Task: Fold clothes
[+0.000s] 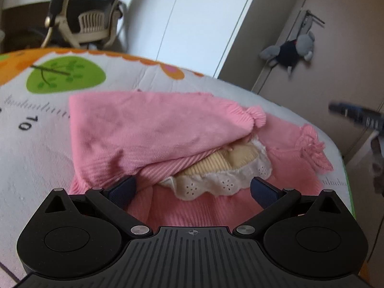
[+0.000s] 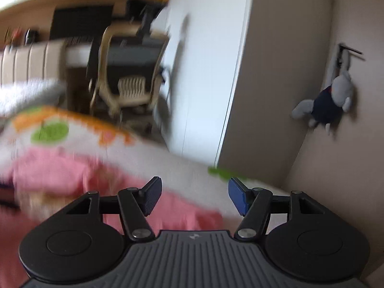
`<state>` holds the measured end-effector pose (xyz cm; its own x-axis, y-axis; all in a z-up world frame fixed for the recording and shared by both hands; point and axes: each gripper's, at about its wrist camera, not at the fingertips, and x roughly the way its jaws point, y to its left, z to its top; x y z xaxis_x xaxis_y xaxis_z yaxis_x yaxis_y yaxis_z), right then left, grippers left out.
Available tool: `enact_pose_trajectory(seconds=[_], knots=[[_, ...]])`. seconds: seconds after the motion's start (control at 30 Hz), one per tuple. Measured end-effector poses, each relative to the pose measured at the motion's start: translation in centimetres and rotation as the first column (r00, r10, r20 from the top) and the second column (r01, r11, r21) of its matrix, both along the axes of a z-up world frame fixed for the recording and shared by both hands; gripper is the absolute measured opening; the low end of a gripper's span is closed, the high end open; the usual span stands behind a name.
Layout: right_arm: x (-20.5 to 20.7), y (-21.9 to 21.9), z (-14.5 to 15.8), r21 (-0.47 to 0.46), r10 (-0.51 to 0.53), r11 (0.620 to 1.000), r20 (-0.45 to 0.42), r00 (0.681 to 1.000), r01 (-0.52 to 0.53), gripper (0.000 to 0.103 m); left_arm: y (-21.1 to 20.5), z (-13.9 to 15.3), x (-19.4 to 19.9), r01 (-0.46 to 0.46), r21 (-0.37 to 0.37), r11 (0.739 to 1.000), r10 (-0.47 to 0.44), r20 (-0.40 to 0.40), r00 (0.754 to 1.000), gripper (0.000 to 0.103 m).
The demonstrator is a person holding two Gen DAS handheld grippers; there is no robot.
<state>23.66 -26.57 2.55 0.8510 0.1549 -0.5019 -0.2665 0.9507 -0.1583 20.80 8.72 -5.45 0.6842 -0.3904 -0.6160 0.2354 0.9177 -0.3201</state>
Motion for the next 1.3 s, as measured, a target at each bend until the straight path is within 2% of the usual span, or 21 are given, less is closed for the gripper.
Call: enact_pose_trajectory(seconds=[0.07, 0.13, 0.2, 0.23, 0.27, 0.3, 0.33, 0.4, 0.43, 0.53, 0.63, 0.7, 0.73, 0.77, 0.83, 0.9, 0.93, 1.17, 1.2, 1.23, 1.3], knots=[[0.1, 0.8, -1.8, -0.01, 0.026, 1.0, -0.056, 0.998, -0.027, 0.068, 0.0, 0.0, -0.1, -0.003, 0.0, 1.0, 0.003, 0.005, 1.0, 0.103], [0.6, 1.4, -4.0, -0.027, 0.006, 1.0, -0.098, 0.995, -0.009, 0.068, 0.0, 0.0, -0.2, -0.003, 0.005, 1.0, 0.003, 0.012, 1.0, 0.103], [1.6, 1.6, -5.7, -0.068, -0.042, 0.997, -0.106, 0.993, 0.035, 0.068, -0.6, 0.1, -0.5, 0.021, 0.056, 0.998, -0.022, 0.018, 1.0, 0.103], [2.0, 1.1, -6.2, -0.076, -0.06, 0.996, -0.108, 0.992, 0.052, 0.064, -1.0, 0.1, -0.7, 0.035, 0.087, 0.996, -0.037, 0.02, 0.999, 0.103], [2.4, 0.7, -6.7, -0.084, -0.078, 0.994, -0.109, 0.991, 0.069, 0.039, -1.4, 0.1, -0.9, 0.048, 0.116, 0.992, -0.051, 0.019, 0.999, 0.103], [2.6, 0.2, -6.8, -0.079, -0.094, 0.993, -0.105, 0.99, 0.086, 0.025, -1.6, 0.2, -1.1, 0.057, 0.137, 0.989, -0.059, 0.013, 0.998, 0.103], [2.5, -0.6, -6.3, -0.052, -0.108, 0.993, -0.094, 0.99, 0.104, 0.016, -1.8, 0.3, -1.2, 0.065, 0.157, 0.985, -0.067, 0.007, 0.998, 0.103], [2.1, -2.0, -5.1, -0.001, -0.134, 0.991, -0.06, 0.989, 0.134, 0.014, -2.2, 1.1, -1.5, 0.082, 0.146, 0.986, -0.083, 0.005, 0.997, 0.103], [1.7, -2.6, -3.9, 0.019, -0.14, 0.99, -0.025, 0.99, 0.141, 0.014, -2.6, 1.9, -1.7, 0.1, 0.129, 0.987, -0.106, 0.038, 0.994, 0.103], [0.9, -4.5, -0.3, 0.111, -0.145, 0.984, 0.045, 0.988, 0.139, 0.014, -4.9, 4.4, -1.8, 0.135, 0.173, 0.976, -0.164, 0.163, 0.973, 0.103], [0.6, -5.3, 1.7, 0.209, -0.118, 0.973, 0.085, 0.989, 0.098, 0.014, -7.7, 5.3, -0.2, 0.124, 0.277, 0.953, -0.192, 0.233, 0.953, 0.102], [0.7, -5.2, 1.8, 0.249, -0.088, 0.966, 0.094, 0.992, 0.062, 0.014, -9.4, 4.4, 1.9, 0.115, 0.356, 0.927, -0.205, 0.227, 0.952, 0.084], [0.9, -5.1, 1.6, 0.259, -0.072, 0.965, 0.094, 0.993, 0.045, 0.014, -10.1, 3.7, 2.9, 0.124, 0.386, 0.914, -0.214, 0.2, 0.956, 0.05], [1.0, -4.9, 1.2, 0.262, -0.057, 0.964, 0.089, 0.994, 0.032, 0.014, -10.7, 2.9, 3.9, 0.135, 0.409, 0.902, -0.221, 0.17, 0.96, 0.036], [1.2, -4.8, 0.5, 0.268, -0.033, 0.963, 0.081, 0.996, 0.01, 0.014, -11.1, 1.8, 5.0, 0.146, 0.429, 0.892, -0.22, 0.129, 0.967, 0.037], [1.2, -5.2, 0.0, 0.28, -0.031, 0.96, 0.08, 0.996, 0.008, 0.014, -11.2, 2.0, 5.4, 0.115, 0.45, 0.885, -0.2, 0.145, 0.969, 0.01], [1.4, -5.6, -0.2, 0.293, -0.038, 0.956, 0.077, 0.996, 0.014, 0.014, -11.3, 2.1, 5.5, 0.107, 0.454, 0.885, -0.196, 0.153, 0.969, 0.005], [1.8, -6.7, -1.3, 0.325, -0.077, 0.944, 0.042, 0.996, 0.059, 0.014, -13.2, 4.1, 4.6, 0.179, 0.36, 0.916, -0.263, 0.198, 0.944, 0.004], [1.9, -6.7, -1.4, 0.322, -0.076, 0.945, 0.035, 0.996, 0.061, 0.014, -13.4, 4.0, 4.7, 0.192, 0.348, 0.917, -0.27, 0.19, 0.944, 0.004], [1.9, -6.5, -1.3, 0.316, -0.075, 0.947, 0.031, 0.997, 0.061, 0.014, -13.3, 2.9, 5.1, 0.207, 0.339, 0.918, -0.27, 0.148, 0.952, 0.005], [1.9, -6.1, -0.8, 0.307, -0.069, 0.95, 0.037, 0.997, 0.055, 0.014, -12.5, 1.5, 5.0, 0.215, 0.303, 0.928, -0.256, 0.102, 0.961, 0.011]])
